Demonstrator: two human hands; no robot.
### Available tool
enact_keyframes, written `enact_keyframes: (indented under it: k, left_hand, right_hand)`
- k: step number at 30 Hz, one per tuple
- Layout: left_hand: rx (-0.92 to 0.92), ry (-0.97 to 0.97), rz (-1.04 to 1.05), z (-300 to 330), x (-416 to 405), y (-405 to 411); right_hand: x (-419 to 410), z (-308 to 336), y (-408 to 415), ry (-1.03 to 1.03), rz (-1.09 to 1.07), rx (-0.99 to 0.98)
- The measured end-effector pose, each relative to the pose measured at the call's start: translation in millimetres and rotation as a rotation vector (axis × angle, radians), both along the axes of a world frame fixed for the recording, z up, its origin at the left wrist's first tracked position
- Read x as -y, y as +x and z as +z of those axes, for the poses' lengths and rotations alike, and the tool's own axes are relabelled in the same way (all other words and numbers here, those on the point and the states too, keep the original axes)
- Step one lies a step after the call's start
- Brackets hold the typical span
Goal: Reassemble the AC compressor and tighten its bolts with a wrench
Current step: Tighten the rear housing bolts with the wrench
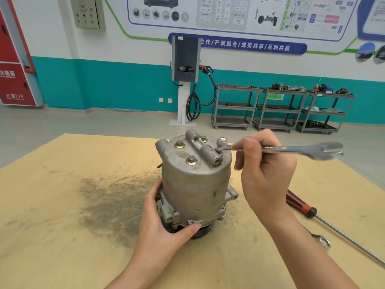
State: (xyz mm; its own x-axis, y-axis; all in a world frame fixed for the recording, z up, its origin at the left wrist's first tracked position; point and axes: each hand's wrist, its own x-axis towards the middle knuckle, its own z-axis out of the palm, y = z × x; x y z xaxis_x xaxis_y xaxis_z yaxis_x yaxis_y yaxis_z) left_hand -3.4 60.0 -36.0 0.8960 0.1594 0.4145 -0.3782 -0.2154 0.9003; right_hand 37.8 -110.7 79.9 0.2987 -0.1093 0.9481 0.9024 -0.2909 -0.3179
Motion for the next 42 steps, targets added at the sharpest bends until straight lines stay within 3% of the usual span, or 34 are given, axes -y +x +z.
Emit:
enact_keyframes:
  k: [4,9,19,24,28,32,34,37,42]
  left_hand:
    - [0.006,0.009,0.005,0.4,0.0,-0.4]
    - [0.007,0.000,-0.001,0.4,0.7,-0.7]
    - [0.004,-0.004,-0.001,0.5,1.1,-0.7]
    - [0.000,-0.001,0.004,0.3,1.3,-0.5]
    - [0.003,0.001,0.006,-0.1,0.9,-0.5]
    - [0.007,0.005,0.005,-0.9,1.1,0.4]
    - [0.008,0.007,0.006,-1.3,1.0,0.8]
    - [0.012,0.009,0.008,-1.3,0.9,1.1]
    - [0.005,0.005,0.008,-1.5,0.9,1.1]
  right_hand:
    - [3.5,5.0,1.0,0.212,0.096,-0.252]
    - [9.4,11.1,7.0,0.381,0.379,-0.585]
    - [18.2,11.0,18.6,0.483,0.539,-0.822]
    - [18.4,9.5,18.0,0.399,0.465,-0.758]
    - [11.8,5.3,10.8,0.277,0.270,-0.487]
    - [7.8,5.8,2.7,0.029,0.070,-0.152]
    - [9.0,7.0,1.3,-0.026,0.033,-0.083]
    - [11.9,12.5,-0.5,0.132,0.100,-0.166]
    - [17.2,18.2,4.1,0.328,0.337,-0.494]
